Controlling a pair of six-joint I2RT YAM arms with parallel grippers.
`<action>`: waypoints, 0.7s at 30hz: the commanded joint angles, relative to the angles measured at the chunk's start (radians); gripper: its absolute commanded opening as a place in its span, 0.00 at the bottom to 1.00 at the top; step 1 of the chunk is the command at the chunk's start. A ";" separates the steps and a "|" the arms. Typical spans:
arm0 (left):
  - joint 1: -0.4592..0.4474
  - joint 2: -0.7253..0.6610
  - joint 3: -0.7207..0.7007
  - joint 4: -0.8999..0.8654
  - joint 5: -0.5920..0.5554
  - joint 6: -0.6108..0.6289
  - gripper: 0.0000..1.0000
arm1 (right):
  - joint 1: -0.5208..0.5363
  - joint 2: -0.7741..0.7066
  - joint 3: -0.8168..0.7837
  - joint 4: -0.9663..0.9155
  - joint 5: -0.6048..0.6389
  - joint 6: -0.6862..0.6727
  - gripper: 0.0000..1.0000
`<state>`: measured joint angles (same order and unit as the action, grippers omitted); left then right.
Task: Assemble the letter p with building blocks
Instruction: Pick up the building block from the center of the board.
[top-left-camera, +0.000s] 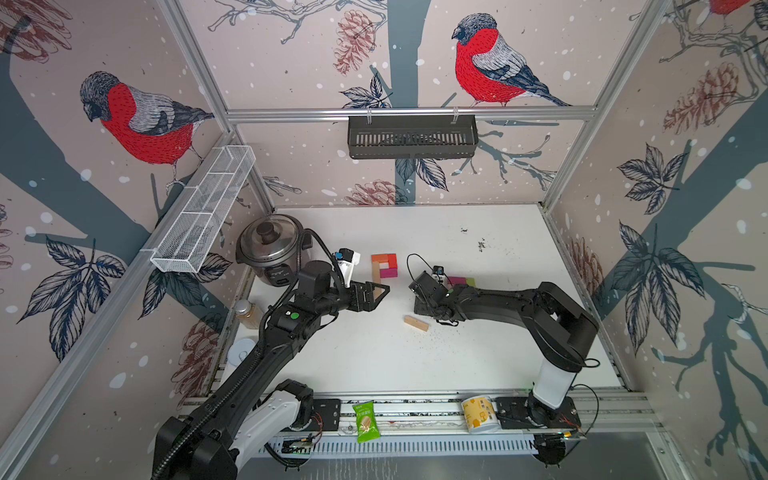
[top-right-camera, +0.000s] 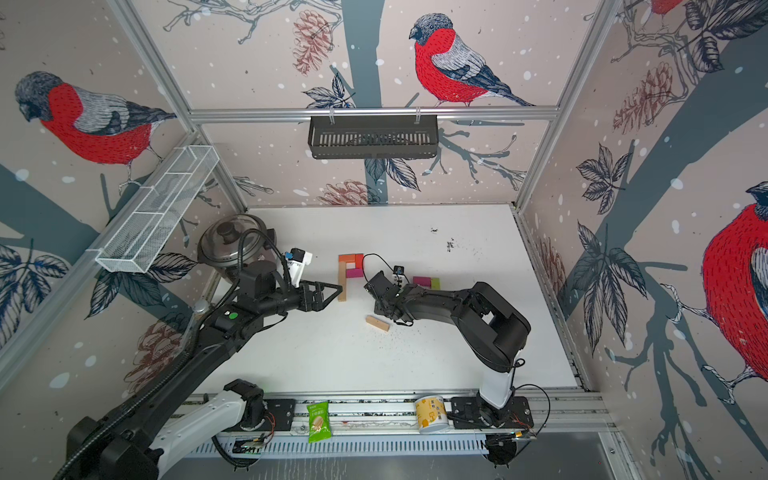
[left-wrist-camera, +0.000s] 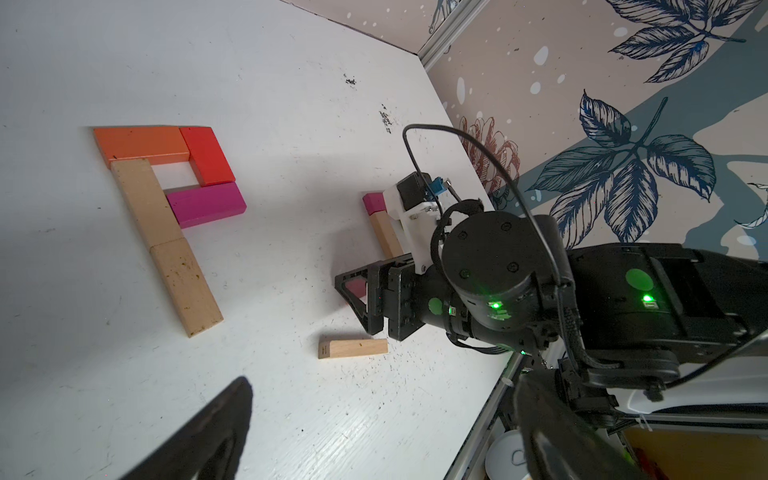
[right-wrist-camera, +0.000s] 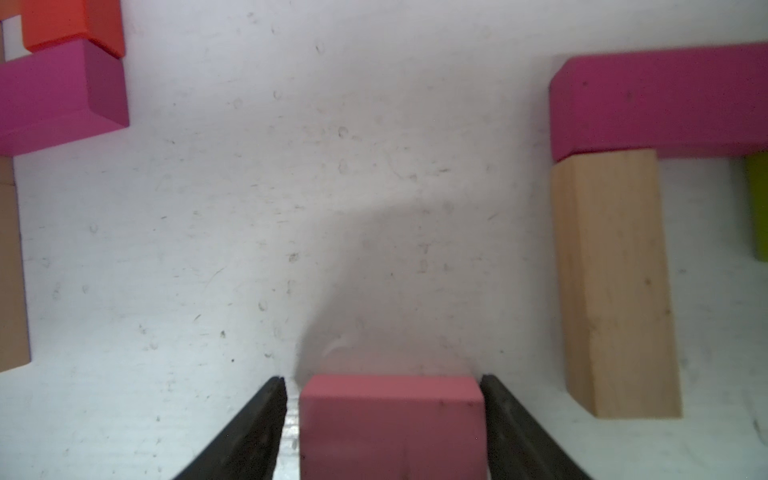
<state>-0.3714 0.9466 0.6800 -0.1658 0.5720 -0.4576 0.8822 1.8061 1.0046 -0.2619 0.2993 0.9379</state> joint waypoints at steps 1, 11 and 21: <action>0.002 0.001 -0.003 0.033 0.015 0.002 0.97 | 0.003 0.009 -0.014 -0.072 -0.048 -0.006 0.72; 0.001 0.006 -0.005 0.037 0.020 -0.001 0.97 | 0.009 0.008 -0.029 -0.070 -0.037 -0.007 0.65; 0.003 0.008 -0.006 0.038 0.021 -0.003 0.97 | 0.012 -0.023 -0.037 -0.053 -0.029 -0.033 0.59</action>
<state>-0.3706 0.9554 0.6758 -0.1638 0.5762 -0.4644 0.8909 1.7924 0.9768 -0.2401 0.3248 0.9123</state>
